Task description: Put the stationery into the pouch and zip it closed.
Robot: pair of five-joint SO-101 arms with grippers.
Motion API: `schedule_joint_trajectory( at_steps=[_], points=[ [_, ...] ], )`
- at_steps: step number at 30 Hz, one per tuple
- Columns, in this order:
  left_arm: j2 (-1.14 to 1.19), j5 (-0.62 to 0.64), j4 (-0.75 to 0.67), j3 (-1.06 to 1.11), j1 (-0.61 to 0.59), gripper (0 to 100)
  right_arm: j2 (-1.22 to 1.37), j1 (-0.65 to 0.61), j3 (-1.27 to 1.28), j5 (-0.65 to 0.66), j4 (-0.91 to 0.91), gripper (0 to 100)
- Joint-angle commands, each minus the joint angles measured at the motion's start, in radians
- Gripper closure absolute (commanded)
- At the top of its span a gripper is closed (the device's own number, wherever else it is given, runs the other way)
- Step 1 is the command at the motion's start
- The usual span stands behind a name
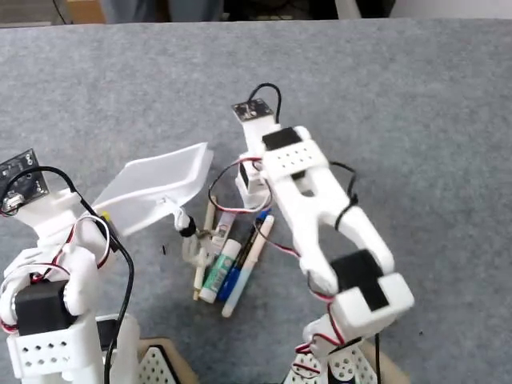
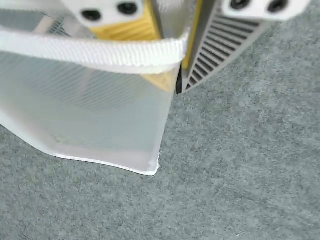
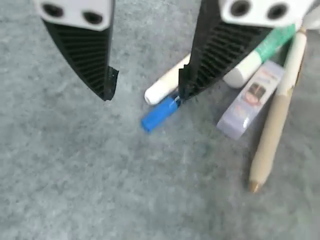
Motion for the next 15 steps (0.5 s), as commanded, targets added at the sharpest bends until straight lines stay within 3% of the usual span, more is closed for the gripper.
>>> schedule_joint_trajectory(
  at_steps=[1,11,15],
  points=[
    [0.012,0.008,-0.023,-0.004,-0.015,97,0.054,-0.009,-0.076,-0.034,-0.009,78.7],
    [0.012,0.008,-0.023,-0.004,-0.015,97,0.262,-0.009,-0.17,-0.032,-0.009,78.8],
    [0.012,0.008,-0.023,-0.004,-0.015,97,0.3,-0.008,-0.213,-0.026,-0.009,83.5]
  ],
)
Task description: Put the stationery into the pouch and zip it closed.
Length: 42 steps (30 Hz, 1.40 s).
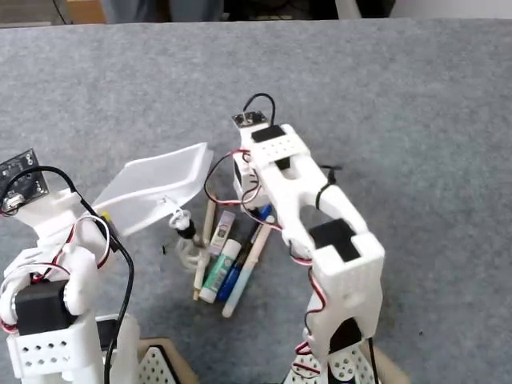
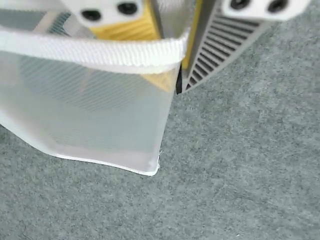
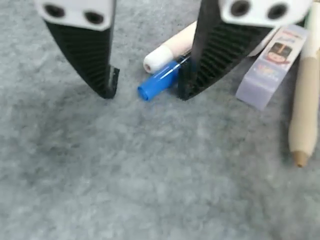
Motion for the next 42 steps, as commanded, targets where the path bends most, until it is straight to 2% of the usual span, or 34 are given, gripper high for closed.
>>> schedule_joint_trajectory(
  at_steps=[1,5,11,21,26,42],
  points=[
    [0.012,0.008,-0.023,-0.004,-0.015,97,0.018,-0.011,-0.067,0.002,-0.011,84.5],
    [0.012,0.008,-0.023,-0.004,-0.015,97,0.035,-0.012,-0.074,0.002,-0.011,87.4],
    [0.012,0.008,-0.023,-0.004,-0.015,97,0.031,-0.008,-0.07,0.003,-0.005,97.3],
    [0.012,0.008,-0.023,-0.004,-0.015,97,-0.01,-0.006,-0.077,0.005,-0.009,98.5],
    [0.012,0.008,-0.023,-0.004,-0.015,97,-0.17,-0.006,-0.077,0.066,-0.005,98.5],
    [0.006,0.008,-0.023,-0.004,-0.015,97,-0.851,-0.014,-0.073,0.068,0.055,98.5]
  ],
)
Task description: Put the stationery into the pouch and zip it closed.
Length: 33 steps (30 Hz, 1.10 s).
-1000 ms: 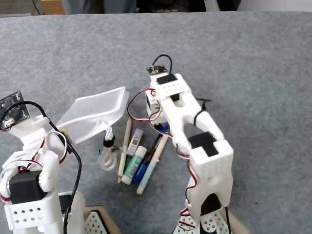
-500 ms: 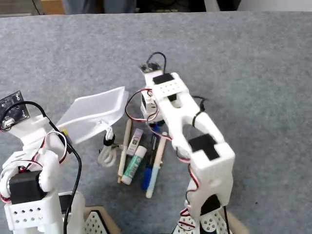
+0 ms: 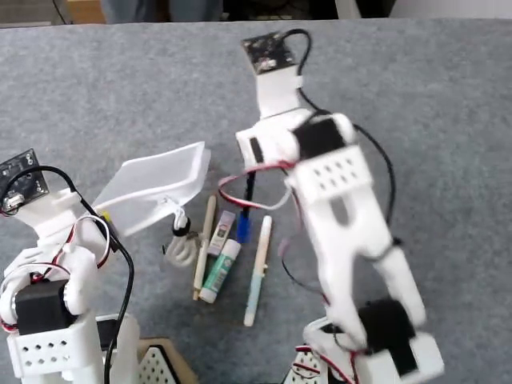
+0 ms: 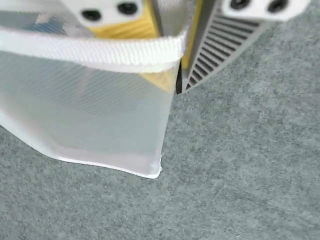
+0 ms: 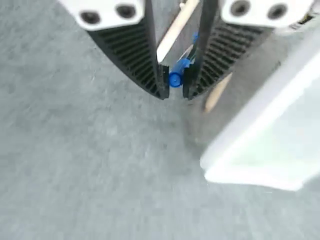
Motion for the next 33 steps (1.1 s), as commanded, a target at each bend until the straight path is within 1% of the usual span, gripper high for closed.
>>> schedule_joint_trajectory(
  at_steps=[1,5,8,12,14,21,28,33],
  points=[
    [0.003,0.008,-0.023,-0.004,-0.015,97,-0.165,-0.012,-0.038,0.009,0.002,98.5],
    [0.003,0.008,-0.023,-0.004,-0.015,97,-0.285,-0.041,-0.039,0.009,-0.003,98.5],
    [0.003,0.008,-0.023,-0.004,-0.015,97,-0.358,-0.095,-0.044,0.009,-0.006,98.5],
    [0.003,0.008,-0.023,-0.004,-0.013,97,-0.46,-0.146,-0.056,0.009,-0.06,98.5],
    [0.003,0.008,-0.023,-0.004,-0.013,97,-0.513,-0.152,-0.056,0.011,-0.112,98.5],
    [0.009,0.008,-0.021,-0.004,-0.013,97,-0.673,-0.15,-0.056,0.126,-0.215,98.6],
    [0.011,0.008,-0.021,-0.004,-0.013,97,-0.759,-0.149,-0.059,0.126,-0.219,98.6],
    [0.011,0.002,-0.023,-0.004,-0.013,97,-0.783,-0.149,-0.147,0.126,-0.253,98.6]
  ],
)
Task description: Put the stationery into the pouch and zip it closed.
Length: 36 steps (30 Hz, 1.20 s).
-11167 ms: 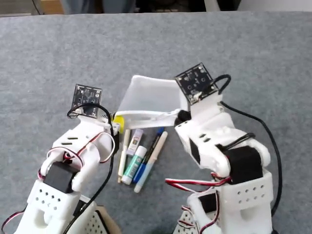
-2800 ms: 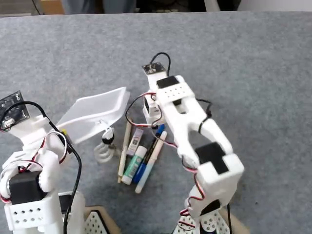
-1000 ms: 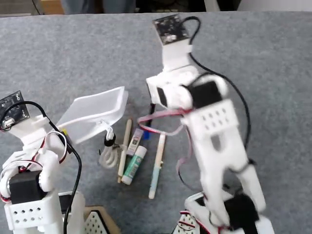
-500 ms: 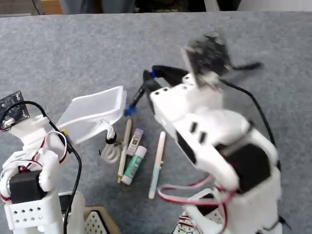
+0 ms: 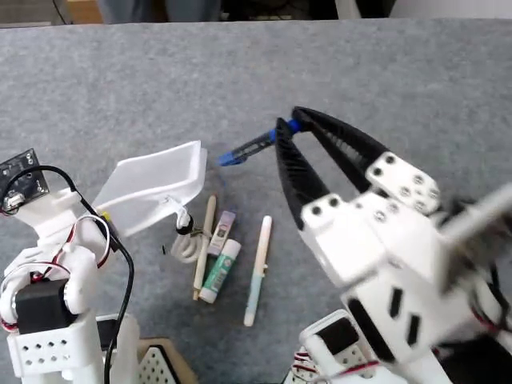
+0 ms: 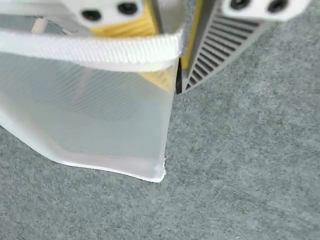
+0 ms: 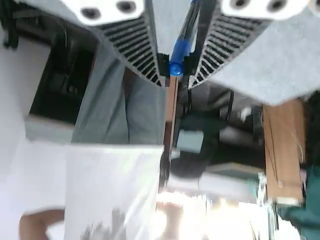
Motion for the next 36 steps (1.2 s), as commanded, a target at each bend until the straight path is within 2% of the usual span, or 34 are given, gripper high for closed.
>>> schedule_joint_trajectory(
  at_steps=[1,6,12,21,30,36],
  points=[
    [0.012,0.002,-0.023,-0.004,-0.013,97,-0.005,-0.017,-0.102,0.003,-0.048,98.6],
    [0.012,0.002,-0.034,-0.002,-0.013,97,-0.001,-0.029,-0.186,-0.002,-0.054,98.6],
    [0.012,0.006,-0.038,-0.002,0.033,97,0.002,-0.207,-0.189,-0.003,-0.043,98.6],
    [0.012,0.008,-0.038,-0.004,0.11,97,0.002,-0.341,-0.024,-0.003,-0.063,98.6],
    [0.012,0.011,-0.038,-0.056,0.263,97,0.016,-0.402,0.031,-0.003,-0.153,98.6],
    [0.012,0.046,-0.038,-0.079,0.274,97,0.09,-0.456,0.05,0.003,-0.155,98.6]
  ],
)
